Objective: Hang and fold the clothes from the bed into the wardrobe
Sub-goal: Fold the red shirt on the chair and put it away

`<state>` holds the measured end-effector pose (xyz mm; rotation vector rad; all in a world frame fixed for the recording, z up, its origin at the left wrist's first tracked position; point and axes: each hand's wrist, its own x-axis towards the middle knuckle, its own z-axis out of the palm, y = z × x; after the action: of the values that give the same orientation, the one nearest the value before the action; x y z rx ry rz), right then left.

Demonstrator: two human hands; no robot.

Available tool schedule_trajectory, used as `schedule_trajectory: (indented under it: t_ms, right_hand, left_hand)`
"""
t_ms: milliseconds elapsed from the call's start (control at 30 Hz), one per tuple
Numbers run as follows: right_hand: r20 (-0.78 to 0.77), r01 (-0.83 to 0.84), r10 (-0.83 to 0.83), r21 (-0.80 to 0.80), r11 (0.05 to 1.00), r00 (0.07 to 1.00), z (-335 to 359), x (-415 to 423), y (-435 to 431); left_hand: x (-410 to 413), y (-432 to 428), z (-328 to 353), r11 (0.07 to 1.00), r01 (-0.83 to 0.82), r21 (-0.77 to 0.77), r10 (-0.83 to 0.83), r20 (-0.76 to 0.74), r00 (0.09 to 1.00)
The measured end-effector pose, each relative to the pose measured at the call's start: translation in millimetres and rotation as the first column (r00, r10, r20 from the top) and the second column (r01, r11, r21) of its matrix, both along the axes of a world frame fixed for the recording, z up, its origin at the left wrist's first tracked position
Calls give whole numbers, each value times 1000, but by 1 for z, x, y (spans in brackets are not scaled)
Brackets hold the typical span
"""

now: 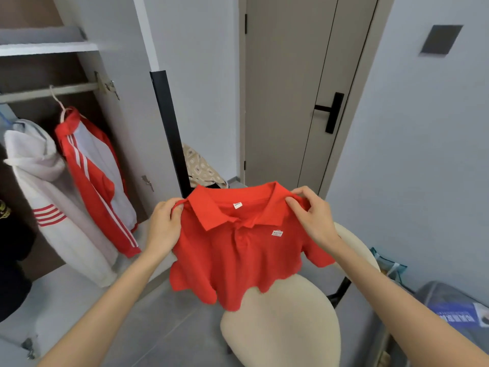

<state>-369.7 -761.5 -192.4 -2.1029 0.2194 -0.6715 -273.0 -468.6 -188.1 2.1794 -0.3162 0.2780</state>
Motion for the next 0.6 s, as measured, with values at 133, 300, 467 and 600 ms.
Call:
schedule_trajectory:
  t_ms: [133,300,467,600]
  right_hand:
    - [3,74,-74,-23,997,997,1,-49,5]
    - [84,216,-229,134,967,970,-6,-110,15]
    - [240,322,-366,201,925,899,-20,-148,30]
    - [161,358,-392,203,911,906,-41,-152,24]
  left_hand:
    - [-29,-14,-19,971,-47,-234,0,-195,981]
    - [-75,-23,-40,949,113,-294,-139,-71,988]
    - [-110,-32,-43,899,216,-381,-216,42,975]
    - [-112,-38,-64,943,179,-281,-205,-68,976]
